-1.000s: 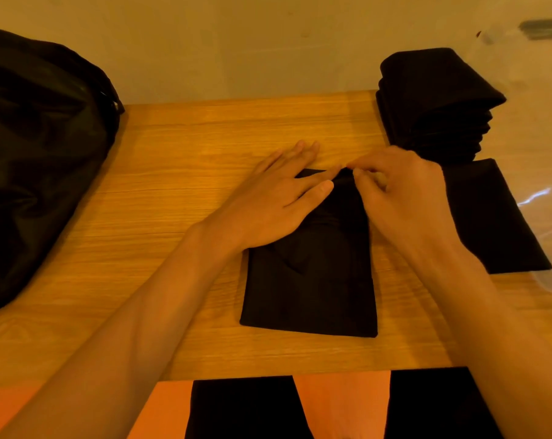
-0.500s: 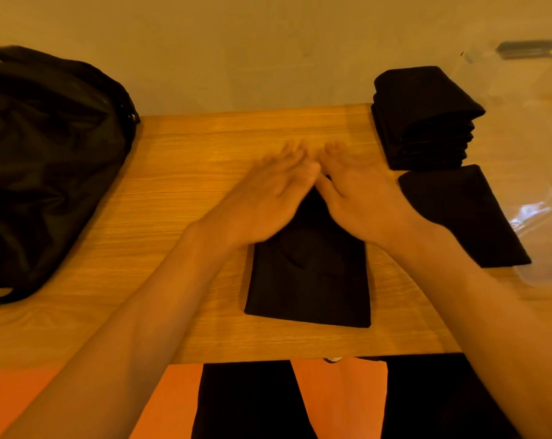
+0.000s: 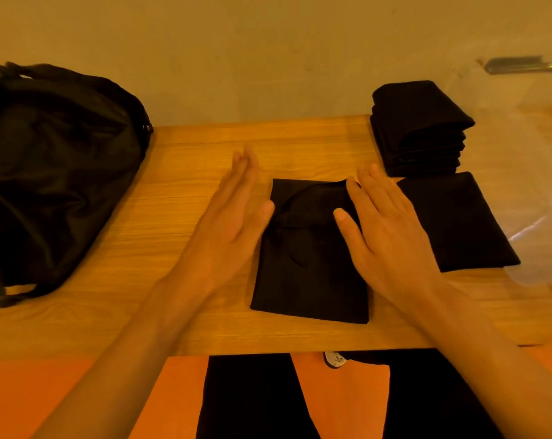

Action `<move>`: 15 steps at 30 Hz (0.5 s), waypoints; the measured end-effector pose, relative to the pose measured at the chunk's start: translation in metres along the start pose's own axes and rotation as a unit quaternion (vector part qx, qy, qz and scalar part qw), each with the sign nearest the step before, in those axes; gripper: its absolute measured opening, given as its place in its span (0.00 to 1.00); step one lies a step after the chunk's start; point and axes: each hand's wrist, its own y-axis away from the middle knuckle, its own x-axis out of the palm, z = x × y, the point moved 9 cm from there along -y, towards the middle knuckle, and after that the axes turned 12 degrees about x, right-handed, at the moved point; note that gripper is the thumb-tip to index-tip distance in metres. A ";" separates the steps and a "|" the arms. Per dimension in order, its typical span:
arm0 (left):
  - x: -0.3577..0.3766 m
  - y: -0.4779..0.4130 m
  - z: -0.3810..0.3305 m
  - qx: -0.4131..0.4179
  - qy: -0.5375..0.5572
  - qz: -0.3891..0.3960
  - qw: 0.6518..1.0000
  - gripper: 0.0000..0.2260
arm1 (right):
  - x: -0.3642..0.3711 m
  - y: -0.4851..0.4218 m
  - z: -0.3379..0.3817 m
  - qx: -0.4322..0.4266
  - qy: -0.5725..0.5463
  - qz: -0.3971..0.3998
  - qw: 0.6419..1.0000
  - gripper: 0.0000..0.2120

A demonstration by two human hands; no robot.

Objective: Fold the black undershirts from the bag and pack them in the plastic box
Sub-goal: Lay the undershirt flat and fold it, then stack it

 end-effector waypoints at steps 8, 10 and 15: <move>0.055 0.033 -0.012 0.040 -0.177 0.173 0.968 0.34 | 0.039 0.035 0.012 0.000 0.073 0.102 0.992 0.40; 0.056 0.032 -0.008 0.033 -0.183 0.182 0.966 0.35 | 0.039 0.035 0.010 0.001 0.068 0.104 0.992 0.41; 0.039 0.038 -0.021 0.056 -0.098 0.141 0.984 0.32 | 0.017 0.045 0.008 -0.027 0.019 0.073 0.997 0.39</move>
